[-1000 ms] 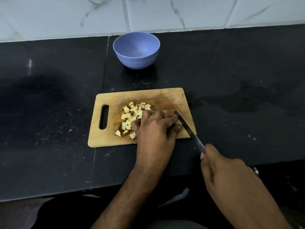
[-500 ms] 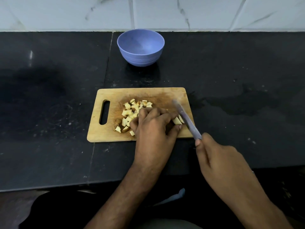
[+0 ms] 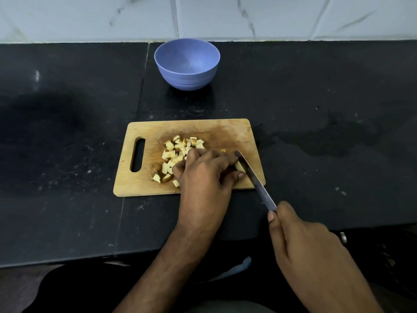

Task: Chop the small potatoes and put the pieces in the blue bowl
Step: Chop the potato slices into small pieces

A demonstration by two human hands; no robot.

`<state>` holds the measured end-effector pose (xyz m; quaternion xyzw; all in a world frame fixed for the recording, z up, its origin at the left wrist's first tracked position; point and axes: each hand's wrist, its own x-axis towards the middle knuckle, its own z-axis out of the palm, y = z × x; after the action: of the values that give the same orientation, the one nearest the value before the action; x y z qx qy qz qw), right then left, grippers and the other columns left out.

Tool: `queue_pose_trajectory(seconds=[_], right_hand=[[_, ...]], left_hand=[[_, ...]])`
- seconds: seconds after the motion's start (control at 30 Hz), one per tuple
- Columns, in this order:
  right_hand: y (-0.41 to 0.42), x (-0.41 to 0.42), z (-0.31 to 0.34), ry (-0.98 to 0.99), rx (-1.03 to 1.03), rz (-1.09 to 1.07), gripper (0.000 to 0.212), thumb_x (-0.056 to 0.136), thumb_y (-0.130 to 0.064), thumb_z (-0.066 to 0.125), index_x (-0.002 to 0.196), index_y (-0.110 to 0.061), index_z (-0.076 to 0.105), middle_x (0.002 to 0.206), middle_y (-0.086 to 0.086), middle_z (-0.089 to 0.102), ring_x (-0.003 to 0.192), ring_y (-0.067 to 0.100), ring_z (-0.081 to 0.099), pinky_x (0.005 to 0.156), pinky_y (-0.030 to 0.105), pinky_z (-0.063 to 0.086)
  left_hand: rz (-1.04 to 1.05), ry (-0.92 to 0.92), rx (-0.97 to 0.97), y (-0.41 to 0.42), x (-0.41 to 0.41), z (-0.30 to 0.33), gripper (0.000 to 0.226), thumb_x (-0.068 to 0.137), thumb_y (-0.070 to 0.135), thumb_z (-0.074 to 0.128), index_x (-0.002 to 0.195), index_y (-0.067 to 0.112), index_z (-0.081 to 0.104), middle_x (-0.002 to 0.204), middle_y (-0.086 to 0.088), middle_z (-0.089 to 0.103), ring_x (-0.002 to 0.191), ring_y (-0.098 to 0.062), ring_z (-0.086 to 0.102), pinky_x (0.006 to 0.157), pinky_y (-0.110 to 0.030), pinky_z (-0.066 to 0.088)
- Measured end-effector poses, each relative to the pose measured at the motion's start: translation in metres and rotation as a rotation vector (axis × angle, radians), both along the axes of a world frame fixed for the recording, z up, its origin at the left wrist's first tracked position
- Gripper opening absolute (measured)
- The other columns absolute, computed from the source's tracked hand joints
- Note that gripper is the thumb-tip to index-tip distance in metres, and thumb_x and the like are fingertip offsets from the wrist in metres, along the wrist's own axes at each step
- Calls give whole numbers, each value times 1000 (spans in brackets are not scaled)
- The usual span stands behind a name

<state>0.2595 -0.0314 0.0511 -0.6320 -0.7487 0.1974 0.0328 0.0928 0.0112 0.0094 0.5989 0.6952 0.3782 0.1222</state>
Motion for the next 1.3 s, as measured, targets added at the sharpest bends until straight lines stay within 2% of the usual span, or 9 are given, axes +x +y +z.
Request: queue_pose_trajectory(seconds=[0.1,0.4,0.67,0.77,0.87,1.0,1.07,1.2,1.3], right_hand=[[0,-2,2,-5,-33,-4,26,98,-51,13,93,-32,29,64,-2,57,59,9,60,59,27,53],[-8,-12,4,-60,-61,-9,23,99,-50,13,90,-31,22,70,-5,55,69,9,60,68,30,54],[-1,-17,8,-126,-91,26,21,103,-45,16,89,-29,18,71,-5,49,59,6,47,56,26,40],[7,-23,-1,-136,-68,41,19,105,-35,25,89,-30,18,68,-5,47,56,5,45,46,23,32],[15,-28,-5,-116,-38,34,16,105,-29,28,92,-28,18,68,-5,41,54,5,37,45,22,25],[18,-20,-6,22,51,86,23,103,-45,17,90,-30,27,64,-5,50,53,8,49,48,23,35],[17,-12,-8,86,84,125,30,96,-52,12,81,-33,30,55,-6,50,46,10,52,44,19,33],[16,0,-13,188,134,75,30,96,-49,21,72,-34,30,46,-6,44,49,6,55,43,20,38],[17,1,-16,170,193,79,30,97,-48,22,71,-34,30,44,-7,42,49,5,54,44,16,39]], left_hand=[[-5,-16,1,0,-1,-1,25,82,35,79,107,35,76,107,22,68,110,-6,46,83,-26,14],[-4,16,-20,1,-1,-3,19,85,36,76,105,37,76,107,24,67,110,-5,46,85,-26,14],[2,13,-13,2,-1,-3,19,84,33,78,103,36,77,106,24,68,109,-8,48,83,-27,15],[8,15,-9,2,-1,-2,19,84,33,79,102,37,77,103,24,68,107,-7,48,83,-26,16],[7,15,-22,0,-1,-1,19,84,35,78,103,37,76,101,23,67,107,-6,47,85,-25,16],[19,-15,-30,-1,0,2,22,82,36,78,102,37,69,98,24,63,106,-3,46,87,-27,18],[15,-14,-28,-1,1,2,26,81,35,77,104,38,65,98,24,61,107,-2,44,89,-28,19],[14,42,-28,-1,3,0,23,83,38,74,106,39,70,99,20,60,107,-1,35,88,-27,14],[46,45,4,-4,3,-1,15,83,36,77,98,35,73,95,18,63,108,-7,41,89,-30,15]])
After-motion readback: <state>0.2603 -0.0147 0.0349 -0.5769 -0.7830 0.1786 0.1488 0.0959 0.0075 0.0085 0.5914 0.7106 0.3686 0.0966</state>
